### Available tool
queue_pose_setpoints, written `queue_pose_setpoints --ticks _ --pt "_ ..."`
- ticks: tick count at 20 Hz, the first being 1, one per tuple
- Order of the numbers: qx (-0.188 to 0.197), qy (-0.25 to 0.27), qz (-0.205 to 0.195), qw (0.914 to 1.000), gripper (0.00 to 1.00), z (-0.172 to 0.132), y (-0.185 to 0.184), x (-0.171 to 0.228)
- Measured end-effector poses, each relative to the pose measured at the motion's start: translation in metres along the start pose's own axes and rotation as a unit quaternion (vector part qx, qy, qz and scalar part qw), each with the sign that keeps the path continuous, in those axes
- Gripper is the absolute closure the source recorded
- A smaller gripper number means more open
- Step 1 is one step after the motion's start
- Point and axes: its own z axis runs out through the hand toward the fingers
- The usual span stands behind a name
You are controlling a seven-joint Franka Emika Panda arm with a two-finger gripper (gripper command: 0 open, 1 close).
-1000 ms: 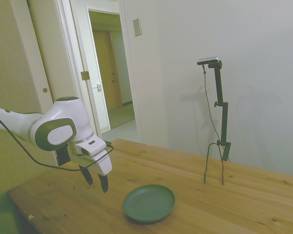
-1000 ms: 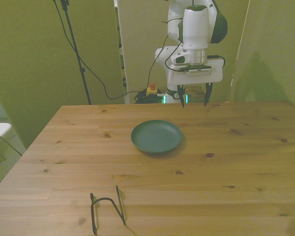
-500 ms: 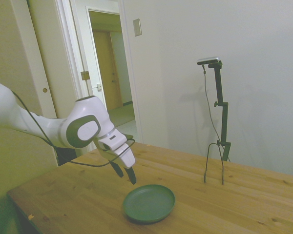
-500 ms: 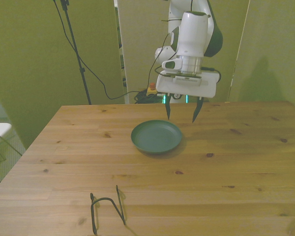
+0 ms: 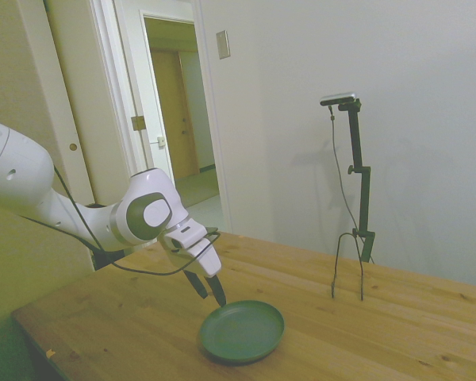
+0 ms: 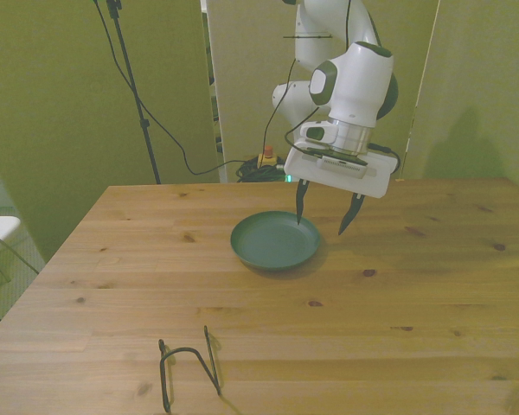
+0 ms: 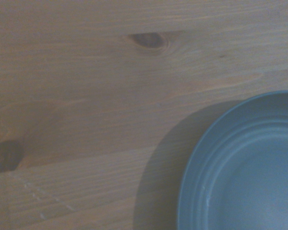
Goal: Load the plate
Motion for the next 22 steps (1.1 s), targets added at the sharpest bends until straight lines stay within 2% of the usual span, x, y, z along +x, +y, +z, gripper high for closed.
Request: queue_pose_setpoints --ticks 7,10,19,20,22 --pt "-0.015 0.01 -0.001 0.9998 0.0 0.002 0.0 -0.008" --pt "-0.02 0.025 -0.008 0.9995 0.0 0.009 0.008 -0.015" --pt "-0.017 0.045 0.003 0.9988 0.0 0.033 0.019 -0.015" --pt "-0.018 0.044 0.004 0.9988 1.0 0.038 0.02 -0.015" --pt "-0.015 0.045 0.006 0.9989 1.0 0.042 0.021 -0.015"
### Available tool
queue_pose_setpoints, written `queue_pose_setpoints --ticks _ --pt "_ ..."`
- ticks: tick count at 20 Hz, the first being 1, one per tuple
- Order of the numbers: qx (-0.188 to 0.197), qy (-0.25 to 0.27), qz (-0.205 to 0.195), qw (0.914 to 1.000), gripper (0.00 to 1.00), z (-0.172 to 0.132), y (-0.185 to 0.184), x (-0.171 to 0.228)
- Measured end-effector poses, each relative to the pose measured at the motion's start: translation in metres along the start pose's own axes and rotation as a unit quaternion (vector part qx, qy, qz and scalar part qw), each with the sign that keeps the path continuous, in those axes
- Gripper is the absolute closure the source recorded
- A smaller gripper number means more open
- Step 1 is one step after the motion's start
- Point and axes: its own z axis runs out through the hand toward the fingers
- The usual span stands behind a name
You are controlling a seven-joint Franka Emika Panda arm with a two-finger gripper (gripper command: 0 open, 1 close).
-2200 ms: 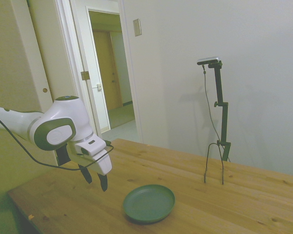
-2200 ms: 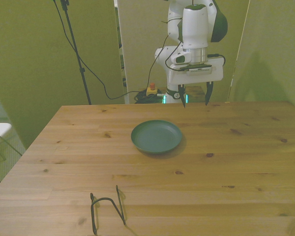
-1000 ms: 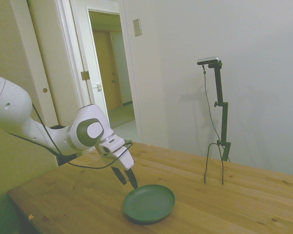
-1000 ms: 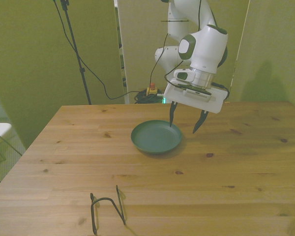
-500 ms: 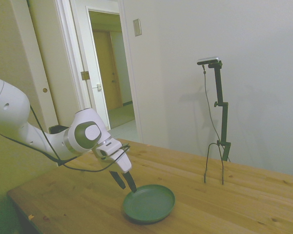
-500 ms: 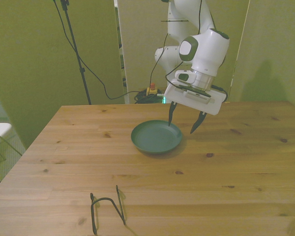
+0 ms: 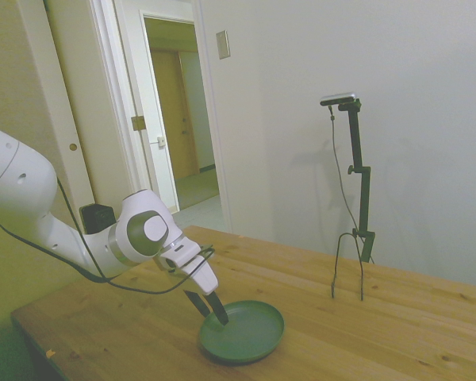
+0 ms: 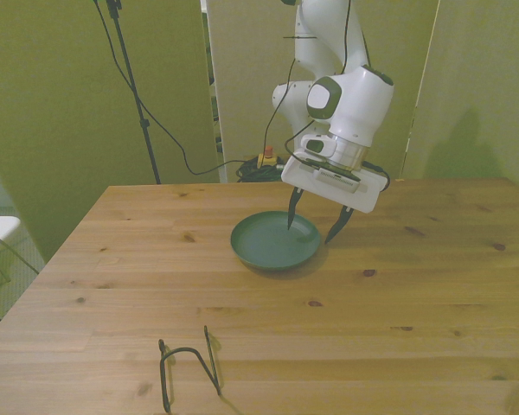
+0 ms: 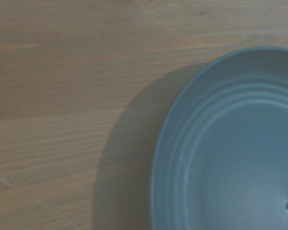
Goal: Load the plate
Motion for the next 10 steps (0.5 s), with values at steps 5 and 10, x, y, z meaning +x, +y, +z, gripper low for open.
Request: queue_pose_setpoints --ticks 5,10 --pt "0.004 -0.001 0.011 0.9999 1.0 0.0004 0.0008 0.0008" --pt "0.004 -0.004 0.017 0.9998 1.0 0.001 0.0006 0.0001"
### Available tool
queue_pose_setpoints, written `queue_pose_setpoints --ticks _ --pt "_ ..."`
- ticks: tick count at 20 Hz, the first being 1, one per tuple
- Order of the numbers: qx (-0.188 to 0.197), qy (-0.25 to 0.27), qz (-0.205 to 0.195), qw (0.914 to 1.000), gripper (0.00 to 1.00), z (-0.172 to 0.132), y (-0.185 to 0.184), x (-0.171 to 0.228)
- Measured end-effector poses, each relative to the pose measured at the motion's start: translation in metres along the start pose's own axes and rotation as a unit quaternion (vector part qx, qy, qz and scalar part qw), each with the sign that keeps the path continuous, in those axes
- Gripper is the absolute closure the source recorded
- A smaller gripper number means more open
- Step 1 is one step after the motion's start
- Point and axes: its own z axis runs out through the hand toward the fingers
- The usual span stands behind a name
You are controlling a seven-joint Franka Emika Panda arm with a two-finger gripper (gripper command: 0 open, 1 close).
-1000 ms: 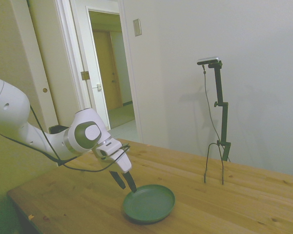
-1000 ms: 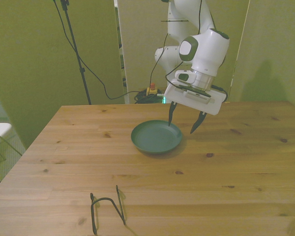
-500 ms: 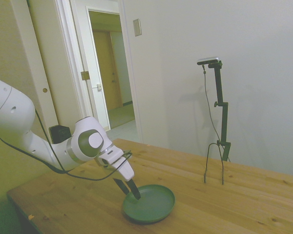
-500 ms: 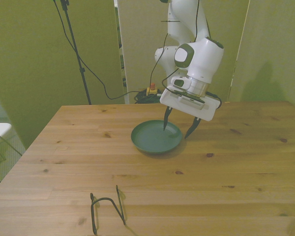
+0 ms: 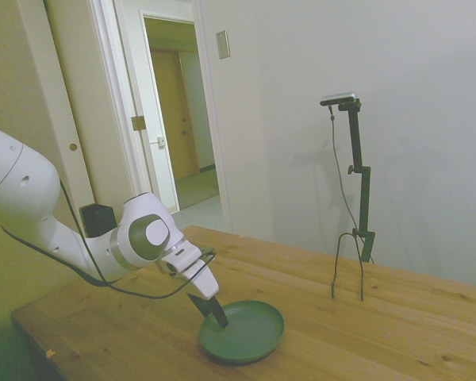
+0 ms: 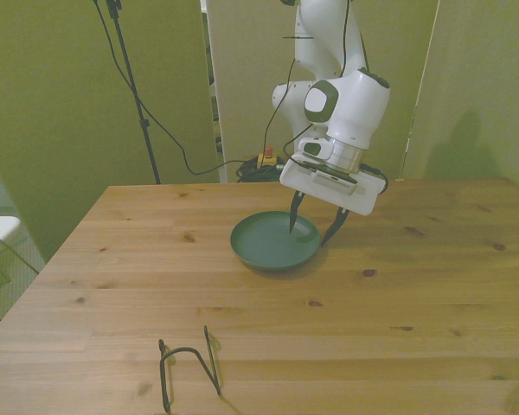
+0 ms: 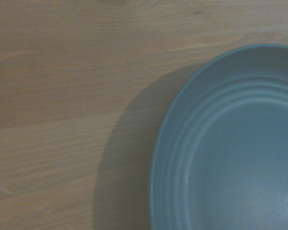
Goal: Load the plate
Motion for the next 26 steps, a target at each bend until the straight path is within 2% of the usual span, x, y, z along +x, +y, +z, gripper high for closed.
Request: queue_pose_setpoints --ticks 16,26 --pt "0.003 -0.015 0.016 0.9997 1.0 -0.001 -0.004 -0.003" --pt "0.027 -0.051 0.049 0.9971 1.0 -0.018 -0.015 0.005"
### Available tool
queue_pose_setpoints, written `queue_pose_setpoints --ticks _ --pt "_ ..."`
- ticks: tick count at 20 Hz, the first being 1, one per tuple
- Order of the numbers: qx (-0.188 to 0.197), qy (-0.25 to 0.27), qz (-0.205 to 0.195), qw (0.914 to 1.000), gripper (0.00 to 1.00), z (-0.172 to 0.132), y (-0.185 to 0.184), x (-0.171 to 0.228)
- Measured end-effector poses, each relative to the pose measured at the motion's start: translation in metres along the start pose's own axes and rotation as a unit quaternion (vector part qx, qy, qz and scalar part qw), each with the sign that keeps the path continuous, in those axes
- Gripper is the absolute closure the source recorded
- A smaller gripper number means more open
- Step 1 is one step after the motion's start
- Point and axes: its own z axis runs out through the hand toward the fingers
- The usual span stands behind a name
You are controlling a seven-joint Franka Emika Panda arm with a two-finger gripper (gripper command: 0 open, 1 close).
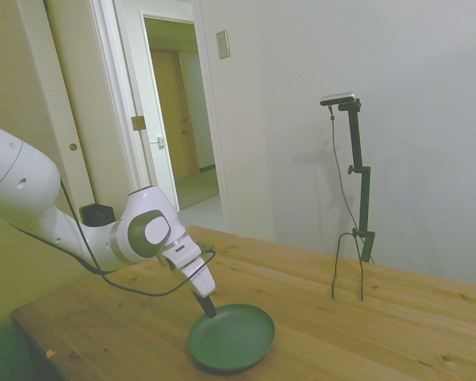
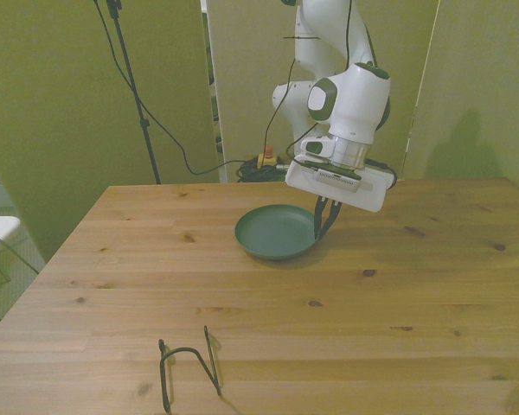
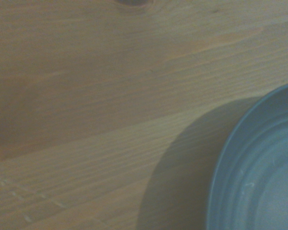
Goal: Load the plate
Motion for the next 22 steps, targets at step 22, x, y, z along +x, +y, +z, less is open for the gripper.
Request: queue_pose_setpoints --ticks 22 --pt "0.145 -0.073 0.112 0.9804 1.0 -0.169 -0.088 0.081"
